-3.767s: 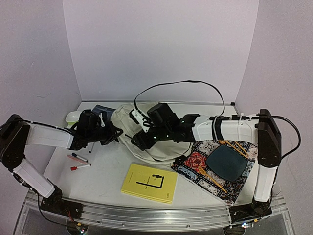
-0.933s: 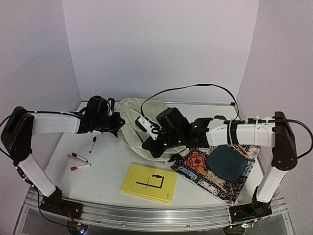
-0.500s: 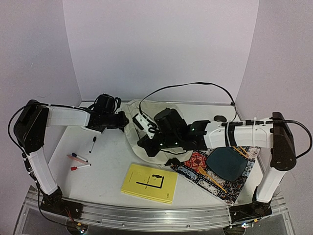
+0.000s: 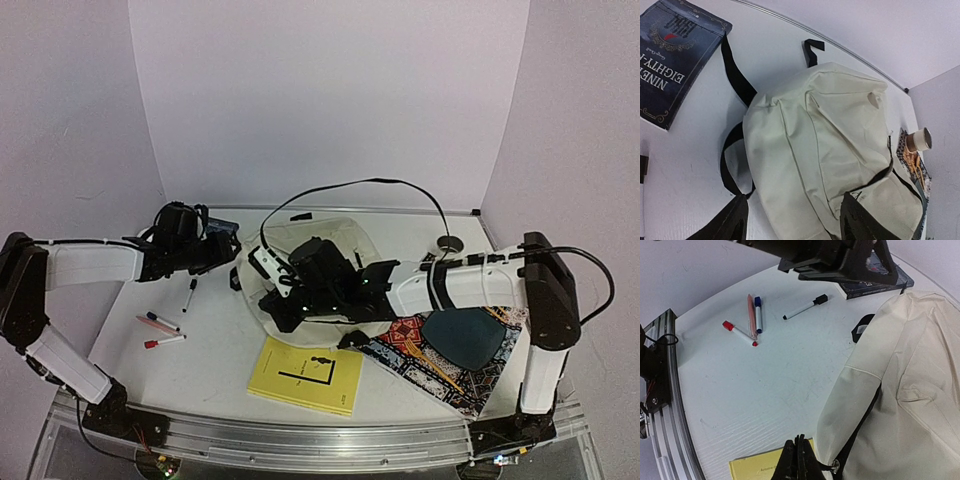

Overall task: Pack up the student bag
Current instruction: Put down the student bag at the center of the board, then pick up the largest pocket of the bag from the student bag.

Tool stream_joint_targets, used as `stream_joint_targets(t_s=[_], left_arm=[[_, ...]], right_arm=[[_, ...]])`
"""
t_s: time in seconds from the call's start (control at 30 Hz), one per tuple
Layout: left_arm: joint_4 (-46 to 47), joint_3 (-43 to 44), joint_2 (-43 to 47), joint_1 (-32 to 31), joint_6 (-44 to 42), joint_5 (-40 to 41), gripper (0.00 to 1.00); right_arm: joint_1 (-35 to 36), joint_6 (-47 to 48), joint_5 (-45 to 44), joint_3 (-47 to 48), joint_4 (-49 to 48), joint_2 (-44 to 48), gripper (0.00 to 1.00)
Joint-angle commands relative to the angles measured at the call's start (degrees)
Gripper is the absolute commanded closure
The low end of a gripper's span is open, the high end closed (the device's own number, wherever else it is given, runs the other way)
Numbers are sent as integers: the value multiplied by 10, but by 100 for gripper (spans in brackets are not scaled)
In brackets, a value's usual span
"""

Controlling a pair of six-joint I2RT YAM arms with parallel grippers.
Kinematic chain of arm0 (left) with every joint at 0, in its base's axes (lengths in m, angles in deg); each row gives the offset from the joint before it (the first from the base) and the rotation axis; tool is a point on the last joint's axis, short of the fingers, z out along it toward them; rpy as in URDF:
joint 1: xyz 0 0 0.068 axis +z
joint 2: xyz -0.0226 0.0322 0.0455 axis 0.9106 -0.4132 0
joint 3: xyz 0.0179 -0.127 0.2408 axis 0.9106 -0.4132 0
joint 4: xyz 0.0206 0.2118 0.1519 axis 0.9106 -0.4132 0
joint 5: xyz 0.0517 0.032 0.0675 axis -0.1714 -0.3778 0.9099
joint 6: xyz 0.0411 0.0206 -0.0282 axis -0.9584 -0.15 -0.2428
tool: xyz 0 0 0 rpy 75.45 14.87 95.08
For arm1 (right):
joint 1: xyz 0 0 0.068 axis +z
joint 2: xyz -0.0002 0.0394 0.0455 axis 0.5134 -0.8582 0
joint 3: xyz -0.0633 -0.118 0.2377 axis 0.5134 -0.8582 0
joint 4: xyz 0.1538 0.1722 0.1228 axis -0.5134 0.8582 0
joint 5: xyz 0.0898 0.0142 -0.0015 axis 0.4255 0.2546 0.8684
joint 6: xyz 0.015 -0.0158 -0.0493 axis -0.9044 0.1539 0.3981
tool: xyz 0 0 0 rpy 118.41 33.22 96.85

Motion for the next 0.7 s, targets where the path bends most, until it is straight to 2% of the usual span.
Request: stream_joint_targets(t_s=[0.0,0.2,0.5,0.67], left_arm=[[26,-50,46,-12,62,-68,34],[60,-108,66,-50,127,-104,31],[84,-129,56,-78,175,-90,27],[131,-150,34,-82,212,-90,26]], right_arm=[[2,-8,3,37,-41,-17,100],[2,-8,4,23,-60,-18,100],[2,-14,9,0,-69,-16,100],[2,-15,14,-3,-74,-17,100]])
